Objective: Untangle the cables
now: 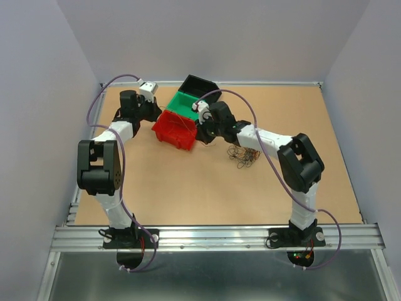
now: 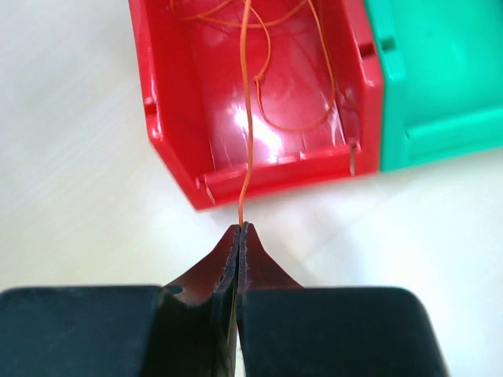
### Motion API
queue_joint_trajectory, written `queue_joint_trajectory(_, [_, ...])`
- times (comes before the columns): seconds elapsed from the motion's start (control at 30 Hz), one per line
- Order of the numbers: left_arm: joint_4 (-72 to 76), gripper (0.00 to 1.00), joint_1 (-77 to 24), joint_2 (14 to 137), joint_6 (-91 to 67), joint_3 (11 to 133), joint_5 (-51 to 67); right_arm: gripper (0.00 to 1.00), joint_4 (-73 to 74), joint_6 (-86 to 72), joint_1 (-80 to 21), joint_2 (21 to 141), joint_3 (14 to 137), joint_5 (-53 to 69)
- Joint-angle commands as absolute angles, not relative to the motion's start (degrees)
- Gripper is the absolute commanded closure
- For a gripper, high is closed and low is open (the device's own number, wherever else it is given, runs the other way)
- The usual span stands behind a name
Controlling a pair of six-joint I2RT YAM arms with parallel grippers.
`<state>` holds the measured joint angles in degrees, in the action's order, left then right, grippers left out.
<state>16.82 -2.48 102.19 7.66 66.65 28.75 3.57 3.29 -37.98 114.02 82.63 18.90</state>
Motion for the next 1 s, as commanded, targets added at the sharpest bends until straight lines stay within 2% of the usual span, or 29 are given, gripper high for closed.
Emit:
queue_joint_trajectory(0.0, [17.4,1.0,-1.41,102.48,6.5,69.52,30.15,1.0,4.92,5.1,-38.41,107.23,78.05,13.72])
queue_joint_trajectory(0.3, [17.05,1.0,-0.44,103.97,5.27,70.49,30.41,0.99,10.19,5.01,-37.36,104.85,74.27,8.27])
queue_joint_trajectory(0.53, [16.79,1.0,1.23,104.42,4.83,70.93,30.85,0.99,10.81,5.19,-37.0,103.53,74.09,8.61])
queue_joint_trajectory(0.97, [17.31,1.0,1.14,103.1,5.62,69.43,30.5,0.99,8.01,0.44,-37.0,117.76,97.99,24.34])
